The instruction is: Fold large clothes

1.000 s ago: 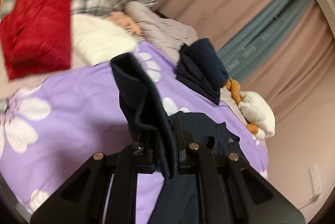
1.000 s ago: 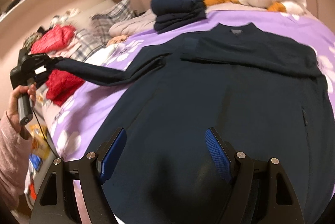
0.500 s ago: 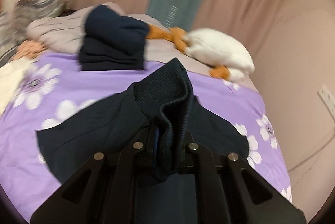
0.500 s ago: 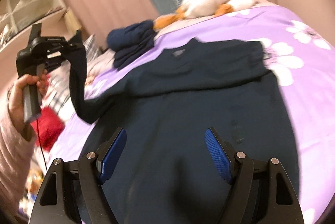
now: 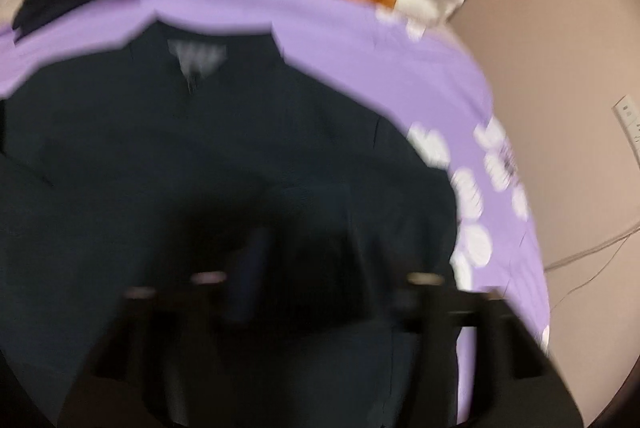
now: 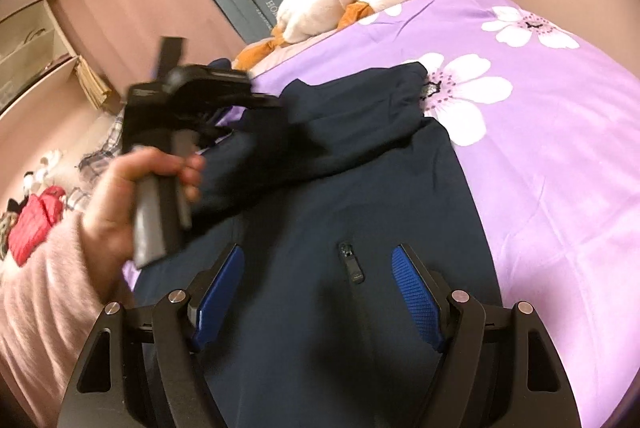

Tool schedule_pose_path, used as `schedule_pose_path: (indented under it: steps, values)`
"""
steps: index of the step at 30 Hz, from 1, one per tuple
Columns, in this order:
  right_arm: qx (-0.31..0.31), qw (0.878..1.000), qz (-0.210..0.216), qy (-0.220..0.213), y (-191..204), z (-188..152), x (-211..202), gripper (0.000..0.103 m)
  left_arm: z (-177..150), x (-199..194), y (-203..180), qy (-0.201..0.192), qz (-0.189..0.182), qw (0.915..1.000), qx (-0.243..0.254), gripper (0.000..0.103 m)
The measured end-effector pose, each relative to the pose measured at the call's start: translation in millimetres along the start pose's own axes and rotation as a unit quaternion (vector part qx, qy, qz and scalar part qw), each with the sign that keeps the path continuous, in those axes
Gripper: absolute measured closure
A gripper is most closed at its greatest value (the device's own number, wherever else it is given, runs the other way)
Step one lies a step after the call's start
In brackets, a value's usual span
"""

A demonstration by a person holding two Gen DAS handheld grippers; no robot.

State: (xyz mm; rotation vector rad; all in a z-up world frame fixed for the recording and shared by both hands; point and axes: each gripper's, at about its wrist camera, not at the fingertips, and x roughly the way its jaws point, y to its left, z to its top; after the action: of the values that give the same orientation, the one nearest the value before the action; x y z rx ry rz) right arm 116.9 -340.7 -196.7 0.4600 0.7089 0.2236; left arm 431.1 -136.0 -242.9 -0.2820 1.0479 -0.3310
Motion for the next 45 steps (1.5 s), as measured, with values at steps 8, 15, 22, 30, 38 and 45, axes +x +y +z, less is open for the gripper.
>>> schedule_pose_path:
  steps: [8,15,22,30,38,45]
  values:
    - [-0.008,0.999,0.044,0.016,16,26,16,0.023,-14,-93,49,-0.051,-0.093,0.9942,0.015,0.023]
    - [0.017,0.998,0.048,0.04,19,72,72,0.02,-54,-173,195,-0.106,-0.064,0.9859,-0.112,0.018]
    - [0.003,0.998,-0.017,0.056,19,111,150,0.02,-97,-153,292,-0.098,-0.13,0.9489,-0.27,0.018]
    - [0.052,0.996,-0.019,0.072,-3,126,165,0.024,-96,-103,290,-0.077,-0.21,0.9192,-0.324,0.018]
    - [0.108,0.986,0.05,0.12,-12,128,181,0.041,-82,-97,270,-0.082,-0.233,0.9111,-0.33,0.018]
    - [0.116,0.981,0.094,0.123,-7,125,166,0.044,-72,-101,267,-0.083,-0.201,0.9229,-0.318,0.018]
